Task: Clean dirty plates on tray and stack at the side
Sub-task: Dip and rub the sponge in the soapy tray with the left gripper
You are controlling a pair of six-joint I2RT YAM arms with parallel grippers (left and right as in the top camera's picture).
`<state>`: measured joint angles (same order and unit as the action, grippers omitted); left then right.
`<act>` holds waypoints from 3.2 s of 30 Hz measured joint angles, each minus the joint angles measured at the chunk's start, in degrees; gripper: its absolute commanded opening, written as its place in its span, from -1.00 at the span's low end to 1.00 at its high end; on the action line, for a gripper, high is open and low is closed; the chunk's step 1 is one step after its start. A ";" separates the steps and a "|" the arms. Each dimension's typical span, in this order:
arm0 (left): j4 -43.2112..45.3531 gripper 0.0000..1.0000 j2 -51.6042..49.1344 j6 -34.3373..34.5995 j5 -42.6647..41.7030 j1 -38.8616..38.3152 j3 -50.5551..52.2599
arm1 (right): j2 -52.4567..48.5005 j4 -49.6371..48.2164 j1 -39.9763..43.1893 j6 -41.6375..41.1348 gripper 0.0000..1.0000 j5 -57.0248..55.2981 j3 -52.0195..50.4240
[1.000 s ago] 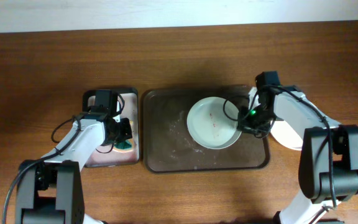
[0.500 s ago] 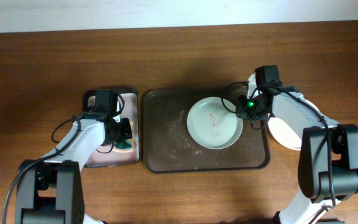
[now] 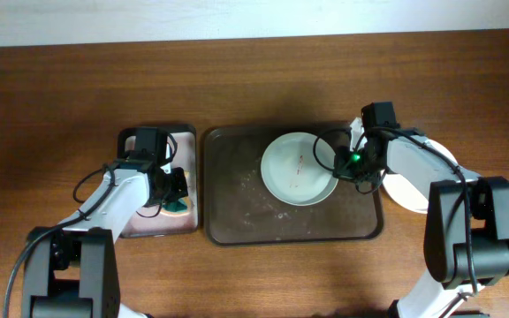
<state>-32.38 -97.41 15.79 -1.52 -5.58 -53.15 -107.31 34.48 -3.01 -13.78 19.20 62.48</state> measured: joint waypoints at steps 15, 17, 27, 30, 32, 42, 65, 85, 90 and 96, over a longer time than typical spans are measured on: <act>1.84 -1.00 2.40 -3.23 1.84 -0.02 -3.82 | 0.02 0.20 -2.25 0.04 -0.92 0.42 -0.13; 2.71 -1.00 5.81 -3.85 3.74 0.00 -4.96 | 0.02 0.20 -2.25 0.07 -0.92 0.42 -0.13; 0.22 -1.00 8.07 -5.22 -2.49 0.81 -5.03 | 0.02 0.17 -2.25 0.07 -0.92 0.42 -0.13; -0.85 -1.00 8.04 -4.98 -3.02 2.67 -4.48 | 0.02 0.17 -2.25 0.04 -0.92 0.42 -0.13; -1.01 -1.00 8.04 -4.83 -2.99 3.61 -3.23 | 0.02 0.20 -2.25 0.07 -0.92 0.42 -0.13; 0.37 -0.21 2.91 -4.26 -3.02 3.76 1.53 | 0.02 0.20 -2.25 0.04 -0.92 0.42 -0.13; 8.61 -0.07 -0.87 -4.02 0.90 3.74 1.57 | 0.02 0.20 -2.25 0.04 -0.92 0.42 -0.15; 5.79 0.15 2.29 -4.46 1.36 3.74 1.03 | 0.02 0.33 -2.25 0.04 -0.92 0.42 -0.15; 2.78 0.04 2.64 -4.46 1.16 3.74 0.90 | 0.02 0.35 -2.25 0.07 -0.92 0.42 -0.13; 1.90 -0.05 2.64 -4.44 -1.70 3.74 0.92 | 0.02 0.35 -2.25 0.04 -0.92 0.44 -0.13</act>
<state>-30.48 -94.76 11.35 -3.22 -1.85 -52.23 -107.28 34.83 -5.26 -13.74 19.64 62.35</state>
